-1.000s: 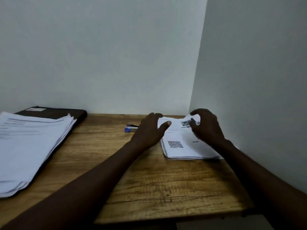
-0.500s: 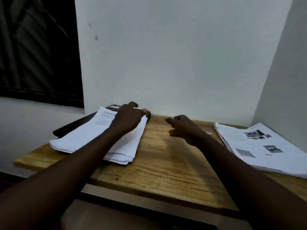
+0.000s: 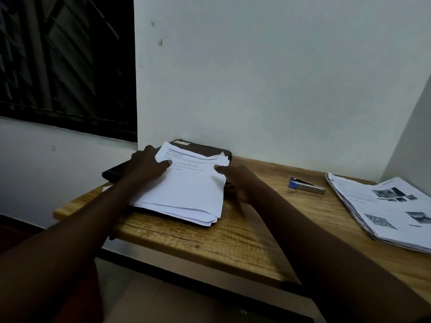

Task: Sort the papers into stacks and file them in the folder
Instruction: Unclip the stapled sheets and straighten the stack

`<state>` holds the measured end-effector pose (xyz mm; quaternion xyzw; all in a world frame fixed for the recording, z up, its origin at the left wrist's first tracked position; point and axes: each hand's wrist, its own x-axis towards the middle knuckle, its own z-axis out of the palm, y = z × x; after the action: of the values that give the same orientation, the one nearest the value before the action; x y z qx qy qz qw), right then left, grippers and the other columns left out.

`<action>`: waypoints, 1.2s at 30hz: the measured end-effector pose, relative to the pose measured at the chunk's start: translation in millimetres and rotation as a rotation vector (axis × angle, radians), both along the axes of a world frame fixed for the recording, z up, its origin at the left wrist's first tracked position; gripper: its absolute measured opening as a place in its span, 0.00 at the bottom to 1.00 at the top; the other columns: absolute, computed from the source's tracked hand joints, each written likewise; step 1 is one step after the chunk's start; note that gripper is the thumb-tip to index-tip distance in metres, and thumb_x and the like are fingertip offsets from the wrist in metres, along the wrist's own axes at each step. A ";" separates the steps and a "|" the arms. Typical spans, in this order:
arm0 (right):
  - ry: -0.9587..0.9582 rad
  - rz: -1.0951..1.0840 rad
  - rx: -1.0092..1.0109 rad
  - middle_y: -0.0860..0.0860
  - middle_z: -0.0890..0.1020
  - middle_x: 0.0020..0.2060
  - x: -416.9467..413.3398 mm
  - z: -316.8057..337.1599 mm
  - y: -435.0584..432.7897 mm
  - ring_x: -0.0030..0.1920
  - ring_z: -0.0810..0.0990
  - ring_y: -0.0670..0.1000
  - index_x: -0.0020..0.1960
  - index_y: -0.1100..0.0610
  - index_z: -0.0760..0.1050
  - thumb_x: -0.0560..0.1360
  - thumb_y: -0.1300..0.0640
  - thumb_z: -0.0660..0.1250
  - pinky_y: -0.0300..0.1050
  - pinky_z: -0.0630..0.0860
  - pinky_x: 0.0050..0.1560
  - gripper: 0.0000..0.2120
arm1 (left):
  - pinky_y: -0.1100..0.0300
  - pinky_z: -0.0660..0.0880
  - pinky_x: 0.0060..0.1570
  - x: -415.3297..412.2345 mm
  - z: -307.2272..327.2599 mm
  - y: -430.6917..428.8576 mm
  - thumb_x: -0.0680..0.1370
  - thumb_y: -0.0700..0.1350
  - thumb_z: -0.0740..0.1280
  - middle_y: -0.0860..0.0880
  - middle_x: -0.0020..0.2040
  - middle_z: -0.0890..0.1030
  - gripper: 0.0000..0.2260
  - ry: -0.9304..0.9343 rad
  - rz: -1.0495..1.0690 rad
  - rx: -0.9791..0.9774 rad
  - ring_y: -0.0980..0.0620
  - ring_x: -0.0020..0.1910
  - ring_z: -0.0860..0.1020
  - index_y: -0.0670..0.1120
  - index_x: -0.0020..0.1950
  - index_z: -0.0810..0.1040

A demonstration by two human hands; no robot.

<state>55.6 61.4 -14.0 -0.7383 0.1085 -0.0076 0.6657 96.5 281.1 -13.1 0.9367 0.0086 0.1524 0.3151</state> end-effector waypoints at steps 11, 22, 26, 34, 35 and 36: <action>0.096 -0.039 0.137 0.59 0.82 0.56 -15.6 -0.2 -52.5 0.54 0.82 0.59 0.60 0.63 0.76 0.73 0.65 0.68 0.53 0.79 0.51 0.15 | 0.71 0.77 0.42 -21.5 8.5 -34.4 0.76 0.34 0.68 0.47 0.49 0.82 0.11 0.077 -0.349 -0.689 0.49 0.43 0.81 0.38 0.58 0.79; -0.694 -0.226 -0.313 0.50 0.84 0.49 -87.5 76.8 -130.5 0.53 0.81 0.57 0.46 0.44 0.79 0.70 0.55 0.63 0.56 0.77 0.54 0.10 | 0.47 0.81 0.53 -72.5 72.9 -148.5 0.78 0.34 0.67 0.40 0.55 0.84 0.11 -0.072 -0.660 -1.168 0.41 0.52 0.84 0.40 0.60 0.80; -0.783 -0.162 -0.196 0.49 0.82 0.53 -111.8 103.9 -148.1 0.54 0.81 0.53 0.55 0.45 0.75 0.77 0.64 0.61 0.53 0.78 0.57 0.15 | 0.59 0.81 0.44 -93.2 98.9 -182.1 0.77 0.36 0.70 0.47 0.52 0.85 0.11 -0.210 -0.751 -1.142 0.52 0.46 0.84 0.46 0.57 0.80; -0.686 -0.224 -0.199 0.52 0.83 0.54 -126.6 88.6 -178.7 0.54 0.82 0.53 0.62 0.55 0.76 0.75 0.59 0.70 0.54 0.80 0.57 0.16 | 0.63 0.79 0.38 -93.8 87.1 -210.9 0.75 0.37 0.72 0.52 0.43 0.85 0.07 -0.181 -0.706 -1.000 0.55 0.39 0.84 0.48 0.50 0.81; -0.678 -0.236 -0.204 0.53 0.83 0.55 -126.1 88.1 -179.1 0.54 0.82 0.54 0.63 0.57 0.76 0.76 0.59 0.69 0.56 0.79 0.58 0.16 | 0.63 0.80 0.38 -94.0 85.7 -212.9 0.75 0.37 0.72 0.52 0.43 0.85 0.07 -0.173 -0.705 -0.993 0.55 0.39 0.84 0.48 0.49 0.81; -0.677 -0.247 -0.210 0.54 0.82 0.55 -126.6 89.3 -179.0 0.54 0.82 0.55 0.64 0.58 0.75 0.77 0.59 0.68 0.57 0.79 0.58 0.16 | 0.62 0.80 0.40 -94.7 86.1 -214.5 0.75 0.37 0.72 0.51 0.43 0.85 0.07 -0.173 -0.708 -0.990 0.55 0.39 0.84 0.48 0.49 0.81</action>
<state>-71.0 -117.6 75.4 -0.7394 -0.0309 -0.3427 0.5787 1.8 66.6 73.1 0.6094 -0.2592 0.0919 0.7436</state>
